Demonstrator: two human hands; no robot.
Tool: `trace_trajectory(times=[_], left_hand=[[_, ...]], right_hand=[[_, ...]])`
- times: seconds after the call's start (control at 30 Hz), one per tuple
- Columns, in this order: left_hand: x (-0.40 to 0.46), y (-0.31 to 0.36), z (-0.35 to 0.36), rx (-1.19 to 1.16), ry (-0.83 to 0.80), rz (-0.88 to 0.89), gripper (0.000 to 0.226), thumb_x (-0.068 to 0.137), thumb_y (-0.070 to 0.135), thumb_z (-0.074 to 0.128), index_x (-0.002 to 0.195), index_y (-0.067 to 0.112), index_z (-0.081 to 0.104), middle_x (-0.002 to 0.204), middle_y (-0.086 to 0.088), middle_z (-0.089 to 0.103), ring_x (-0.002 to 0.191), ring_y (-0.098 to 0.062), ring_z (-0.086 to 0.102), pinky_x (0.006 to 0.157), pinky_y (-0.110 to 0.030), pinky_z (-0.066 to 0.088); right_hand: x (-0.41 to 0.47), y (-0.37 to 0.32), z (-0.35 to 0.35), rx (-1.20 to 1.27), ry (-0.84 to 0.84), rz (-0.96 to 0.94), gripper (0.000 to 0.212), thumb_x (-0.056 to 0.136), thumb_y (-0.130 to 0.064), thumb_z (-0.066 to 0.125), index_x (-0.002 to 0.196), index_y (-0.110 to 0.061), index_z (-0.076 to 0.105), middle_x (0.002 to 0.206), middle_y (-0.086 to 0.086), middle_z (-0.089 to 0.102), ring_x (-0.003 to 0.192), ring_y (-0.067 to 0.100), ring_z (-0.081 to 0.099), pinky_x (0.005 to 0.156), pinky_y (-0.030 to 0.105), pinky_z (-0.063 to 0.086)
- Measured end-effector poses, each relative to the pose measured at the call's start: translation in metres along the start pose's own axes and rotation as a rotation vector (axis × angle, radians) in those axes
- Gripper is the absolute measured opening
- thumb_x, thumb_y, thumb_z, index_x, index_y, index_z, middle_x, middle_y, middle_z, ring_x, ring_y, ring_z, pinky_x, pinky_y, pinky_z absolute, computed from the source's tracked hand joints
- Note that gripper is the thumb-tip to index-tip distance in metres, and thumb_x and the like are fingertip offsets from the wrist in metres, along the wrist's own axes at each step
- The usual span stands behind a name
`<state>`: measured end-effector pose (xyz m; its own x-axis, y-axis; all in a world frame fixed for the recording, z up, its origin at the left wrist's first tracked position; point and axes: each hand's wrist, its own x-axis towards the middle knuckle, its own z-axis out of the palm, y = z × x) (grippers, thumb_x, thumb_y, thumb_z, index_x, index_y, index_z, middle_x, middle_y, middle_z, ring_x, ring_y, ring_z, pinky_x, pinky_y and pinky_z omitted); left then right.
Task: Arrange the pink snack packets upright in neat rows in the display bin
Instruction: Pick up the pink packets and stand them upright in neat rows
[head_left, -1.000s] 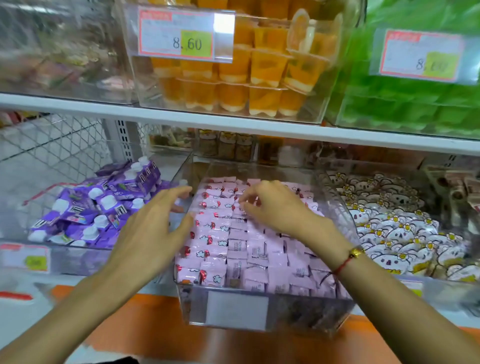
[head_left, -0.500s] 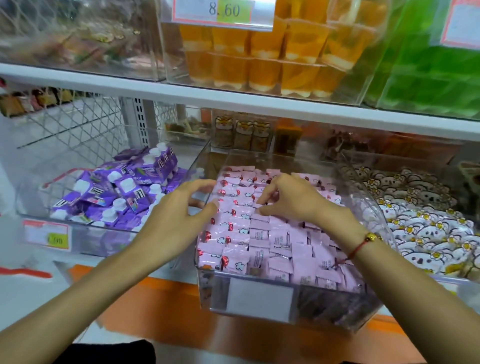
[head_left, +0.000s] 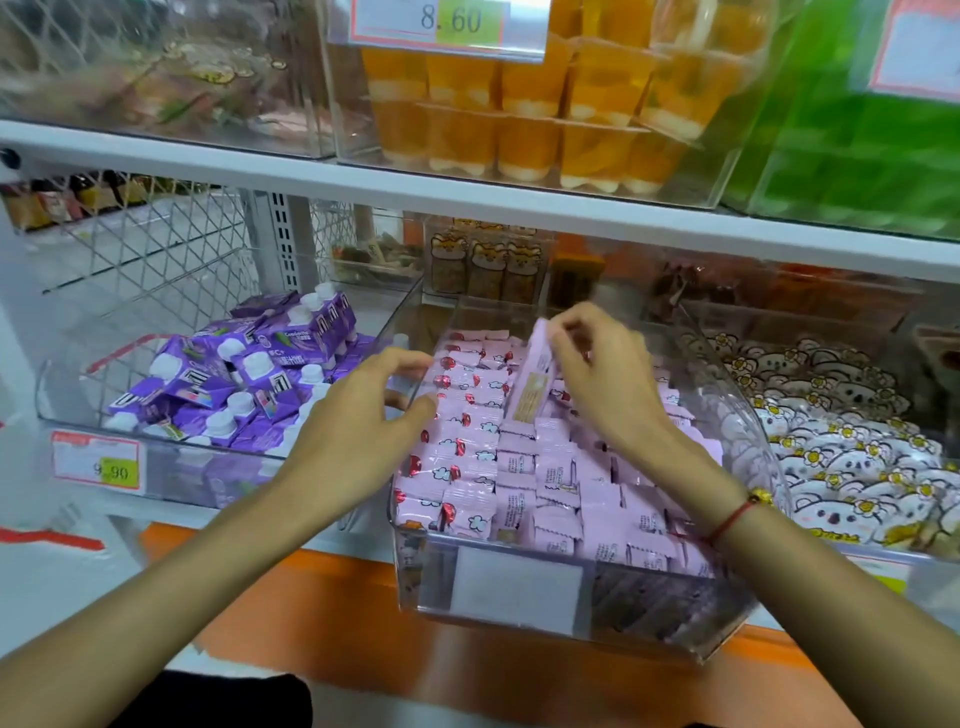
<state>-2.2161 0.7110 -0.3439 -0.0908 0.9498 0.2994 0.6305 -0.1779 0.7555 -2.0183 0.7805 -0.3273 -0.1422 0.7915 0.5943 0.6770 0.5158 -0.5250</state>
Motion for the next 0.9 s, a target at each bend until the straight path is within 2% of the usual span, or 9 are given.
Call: trace_trajectory(times=[0.13,0.23,0.3,0.37,0.47,0.57,0.67,0.8,0.9], left_hand=[[0.0,0.001,0.003,0.039,0.042,0.04,0.036,0.089,0.026,0.06,0.125,0.027,0.052,0.118,0.013,0.054,0.108,-0.008,0.053,0.085,-0.026,0.041],[-0.003,0.009,0.005,0.076,0.135,0.234,0.046,0.088,0.034,0.061,0.131,0.025,0.046,0.122,0.014,0.043,0.117,-0.007,0.046,0.092,-0.022,0.036],[-0.007,0.02,0.007,0.054,0.127,0.366,0.055,0.085,0.044,0.063,0.134,0.032,0.041,0.131,0.017,0.039,0.121,-0.002,0.041,0.096,-0.019,0.033],[-0.011,0.03,0.011,0.059,0.057,0.464,0.061,0.082,0.049,0.065,0.135,0.039,0.038,0.133,0.021,0.038,0.122,0.002,0.039,0.096,-0.015,0.033],[-0.013,0.036,0.014,0.093,0.057,0.551,0.05,0.082,0.03,0.071,0.128,0.033,0.052,0.125,0.016,0.05,0.114,-0.005,0.048,0.091,-0.027,0.045],[-0.009,0.04,0.008,-0.087,0.105,0.437,0.034,0.082,0.018,0.071,0.114,0.029,0.064,0.111,0.016,0.064,0.102,-0.008,0.059,0.084,-0.031,0.052],[-0.005,0.043,0.001,-0.564,-0.003,0.091,0.017,0.084,0.025,0.067,0.1,0.029,0.072,0.091,0.01,0.073,0.083,-0.006,0.068,0.064,-0.022,0.056],[-0.002,0.041,-0.001,-0.805,-0.102,-0.231,0.026,0.082,0.037,0.066,0.087,0.013,0.073,0.097,-0.016,0.07,0.077,-0.009,0.07,0.054,-0.016,0.052],[-0.001,0.04,-0.001,-0.743,-0.079,-0.206,0.031,0.082,0.041,0.065,0.088,0.013,0.075,0.102,-0.015,0.07,0.081,-0.014,0.072,0.049,-0.016,0.049]], right_hand=[[0.002,-0.01,-0.016,0.267,0.31,0.174,0.009,0.097,-0.016,0.049,0.091,-0.017,0.057,0.074,-0.018,0.054,0.06,-0.011,0.054,0.051,0.007,0.04],[0.003,-0.014,-0.031,0.509,0.498,0.362,0.02,0.097,-0.017,0.048,0.078,-0.022,0.049,0.08,0.003,0.064,0.077,0.004,0.065,0.065,0.028,0.048],[0.0,-0.02,-0.034,0.67,0.381,0.522,0.016,0.098,-0.02,0.047,0.086,-0.014,0.054,0.089,0.01,0.068,0.083,0.019,0.069,0.07,0.032,0.055],[-0.007,-0.027,-0.031,0.728,0.226,0.57,0.019,0.098,-0.018,0.046,0.098,-0.003,0.058,0.087,0.007,0.068,0.071,0.009,0.068,0.065,0.02,0.057],[-0.016,-0.036,-0.028,0.834,0.101,0.604,0.017,0.097,-0.013,0.046,0.091,-0.005,0.059,0.083,0.007,0.067,0.07,0.008,0.064,0.056,0.013,0.052],[-0.016,-0.037,-0.037,1.008,-0.043,0.695,0.019,0.097,-0.019,0.05,0.095,-0.006,0.063,0.072,0.0,0.071,0.067,0.006,0.067,0.059,0.016,0.054],[-0.014,-0.033,-0.043,0.933,-0.161,0.631,0.033,0.095,-0.041,0.048,0.102,-0.014,0.065,0.081,-0.005,0.072,0.074,0.005,0.068,0.068,0.021,0.055],[-0.015,-0.033,-0.043,0.683,-0.133,0.39,0.042,0.093,-0.051,0.046,0.115,-0.018,0.06,0.103,0.0,0.067,0.087,-0.001,0.064,0.087,0.021,0.048],[-0.022,-0.034,-0.04,0.326,-0.077,0.03,0.048,0.085,-0.053,0.054,0.127,-0.029,0.051,0.12,-0.02,0.051,0.114,-0.007,0.044,0.096,0.014,0.037]])
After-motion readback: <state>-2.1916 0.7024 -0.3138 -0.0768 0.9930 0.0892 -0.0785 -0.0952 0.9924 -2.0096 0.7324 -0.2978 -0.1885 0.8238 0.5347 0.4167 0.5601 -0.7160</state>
